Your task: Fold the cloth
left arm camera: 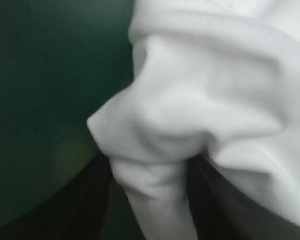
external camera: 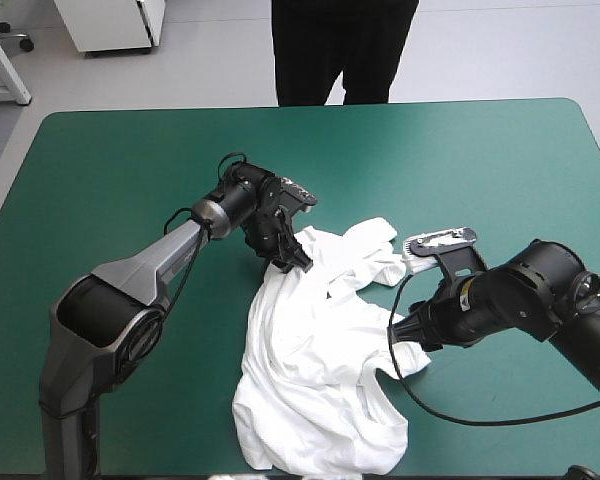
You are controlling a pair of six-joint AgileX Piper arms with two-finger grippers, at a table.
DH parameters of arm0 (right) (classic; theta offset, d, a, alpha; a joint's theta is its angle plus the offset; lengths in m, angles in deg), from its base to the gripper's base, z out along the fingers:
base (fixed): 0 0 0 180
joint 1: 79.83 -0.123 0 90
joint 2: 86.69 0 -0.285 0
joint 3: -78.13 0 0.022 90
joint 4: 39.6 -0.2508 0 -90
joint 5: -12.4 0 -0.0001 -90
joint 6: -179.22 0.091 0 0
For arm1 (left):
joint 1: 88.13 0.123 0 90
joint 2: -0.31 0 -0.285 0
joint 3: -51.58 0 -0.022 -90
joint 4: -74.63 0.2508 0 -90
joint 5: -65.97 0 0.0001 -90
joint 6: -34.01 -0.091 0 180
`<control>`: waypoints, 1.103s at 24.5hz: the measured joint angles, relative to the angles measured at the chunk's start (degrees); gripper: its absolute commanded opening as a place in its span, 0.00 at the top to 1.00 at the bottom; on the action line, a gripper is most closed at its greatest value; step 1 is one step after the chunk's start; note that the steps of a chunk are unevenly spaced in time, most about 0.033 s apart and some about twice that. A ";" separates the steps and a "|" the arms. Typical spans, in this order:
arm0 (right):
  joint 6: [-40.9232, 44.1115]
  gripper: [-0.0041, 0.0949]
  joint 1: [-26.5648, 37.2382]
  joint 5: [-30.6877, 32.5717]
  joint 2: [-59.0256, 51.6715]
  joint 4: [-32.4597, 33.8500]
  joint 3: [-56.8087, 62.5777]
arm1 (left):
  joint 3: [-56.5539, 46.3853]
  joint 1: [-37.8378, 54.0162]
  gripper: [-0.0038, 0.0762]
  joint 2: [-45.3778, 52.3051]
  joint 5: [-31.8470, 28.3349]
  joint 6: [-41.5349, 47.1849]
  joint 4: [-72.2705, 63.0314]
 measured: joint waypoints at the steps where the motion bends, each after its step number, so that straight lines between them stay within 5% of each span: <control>1: 0.15 0.50 0.00 0.00 0.00 0.23 0.00 | 0.24 0.00 0.53 -0.41 0.13 -0.05 0.04; 2: 0.26 0.50 0.00 0.00 0.00 0.74 0.00 | 0.77 0.00 0.57 -1.02 0.71 -0.05 -0.23; 5: 0.38 0.51 0.00 0.00 0.00 0.87 0.00 | 1.44 0.28 0.96 -2.05 1.94 -0.05 -2.25; 18: -1.42 0.38 0.00 -0.08 4.41 0.75 0.06 | 1.93 0.23 0.96 -2.89 3.04 -0.20 -4.33; 27: 0.14 0.39 0.00 -11.04 9.06 -0.08 10.87 | 1.93 0.23 0.96 -2.89 3.20 -0.20 -4.38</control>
